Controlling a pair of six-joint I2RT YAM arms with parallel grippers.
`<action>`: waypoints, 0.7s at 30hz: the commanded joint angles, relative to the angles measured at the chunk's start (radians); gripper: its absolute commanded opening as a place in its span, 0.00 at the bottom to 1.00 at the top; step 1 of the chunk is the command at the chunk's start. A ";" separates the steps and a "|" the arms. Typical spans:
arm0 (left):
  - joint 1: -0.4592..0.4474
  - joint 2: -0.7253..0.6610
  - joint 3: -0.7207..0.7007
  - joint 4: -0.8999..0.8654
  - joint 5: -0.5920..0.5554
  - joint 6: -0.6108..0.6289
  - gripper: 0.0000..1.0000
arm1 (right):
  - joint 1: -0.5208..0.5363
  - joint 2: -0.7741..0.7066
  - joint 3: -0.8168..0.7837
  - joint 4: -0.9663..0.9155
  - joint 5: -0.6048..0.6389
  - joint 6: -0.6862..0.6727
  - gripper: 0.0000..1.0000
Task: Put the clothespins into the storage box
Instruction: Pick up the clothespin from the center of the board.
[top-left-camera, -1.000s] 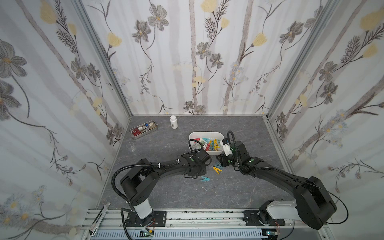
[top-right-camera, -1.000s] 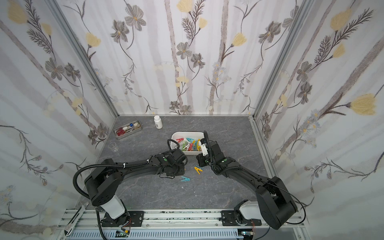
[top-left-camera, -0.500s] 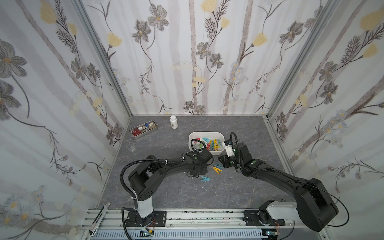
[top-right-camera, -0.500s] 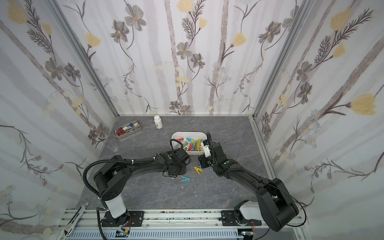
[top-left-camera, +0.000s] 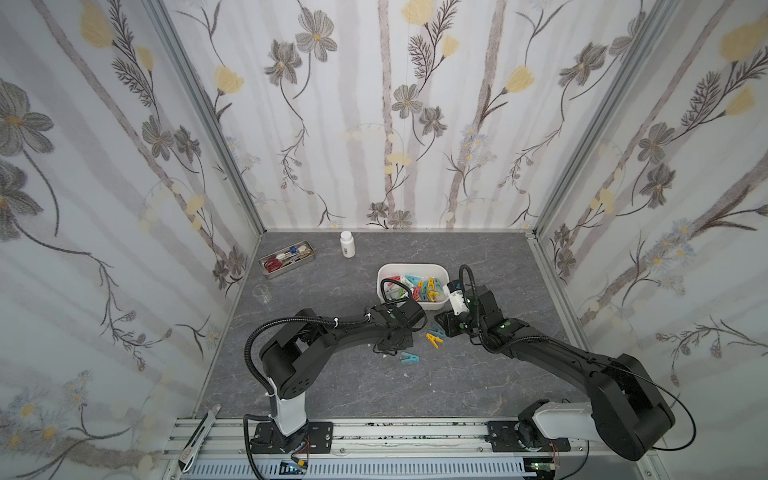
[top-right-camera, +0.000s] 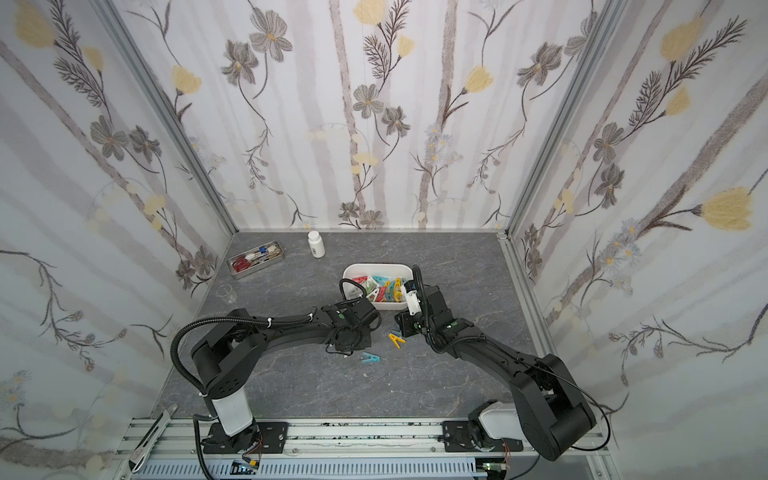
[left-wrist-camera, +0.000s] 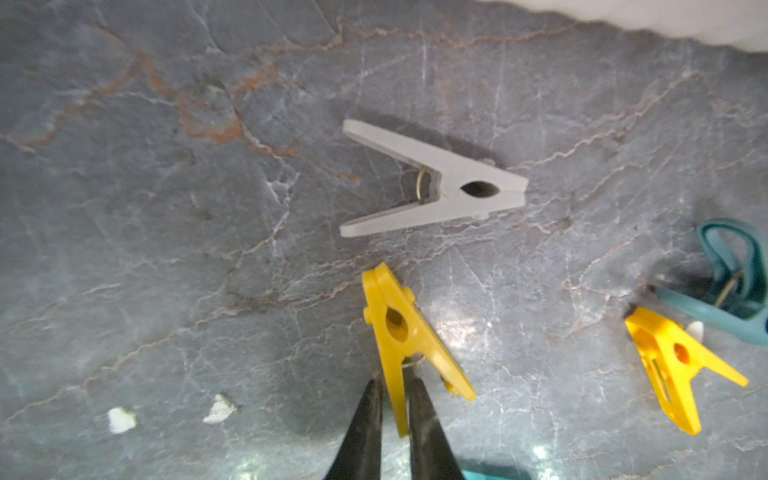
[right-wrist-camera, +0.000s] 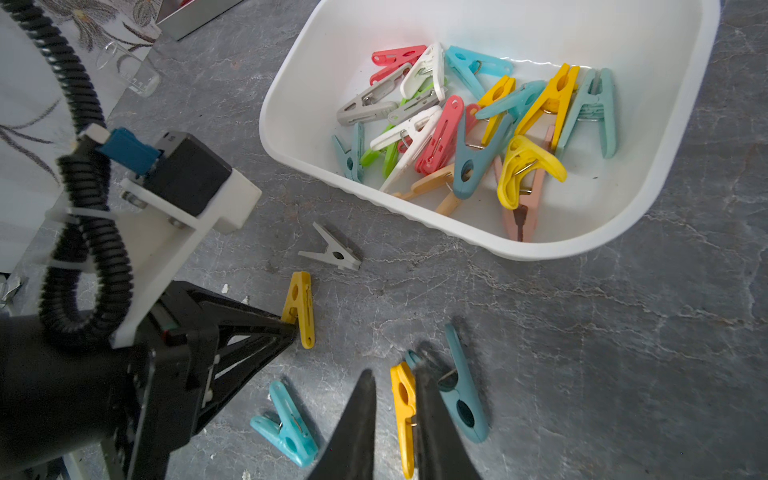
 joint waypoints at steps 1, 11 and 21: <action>0.001 -0.004 -0.004 -0.017 -0.021 0.021 0.10 | 0.000 0.001 0.005 0.028 -0.016 -0.007 0.20; 0.001 -0.091 -0.088 0.104 0.003 0.033 0.01 | 0.002 -0.014 0.018 0.009 -0.021 0.021 0.20; 0.017 -0.291 -0.242 0.285 0.070 0.056 0.00 | 0.007 -0.042 0.022 -0.039 0.001 0.051 0.19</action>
